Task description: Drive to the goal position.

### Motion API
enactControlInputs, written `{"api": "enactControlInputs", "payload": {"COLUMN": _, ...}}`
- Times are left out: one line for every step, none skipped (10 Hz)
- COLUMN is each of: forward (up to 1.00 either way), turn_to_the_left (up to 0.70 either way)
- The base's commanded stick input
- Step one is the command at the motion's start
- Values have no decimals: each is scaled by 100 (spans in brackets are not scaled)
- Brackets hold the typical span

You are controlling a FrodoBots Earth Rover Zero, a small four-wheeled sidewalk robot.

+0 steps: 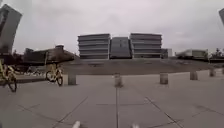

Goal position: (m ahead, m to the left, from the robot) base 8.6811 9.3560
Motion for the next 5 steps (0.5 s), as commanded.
{"api": "enactControlInputs", "payload": {"forward": 100, "turn_to_the_left": 3}}
{"api": "enactControlInputs", "payload": {"forward": 100, "turn_to_the_left": 3}}
{"api": "enactControlInputs", "payload": {"forward": 100, "turn_to_the_left": 3}}
{"api": "enactControlInputs", "payload": {"forward": 100, "turn_to_the_left": 3}}
{"api": "enactControlInputs", "payload": {"forward": 100, "turn_to_the_left": 3}}
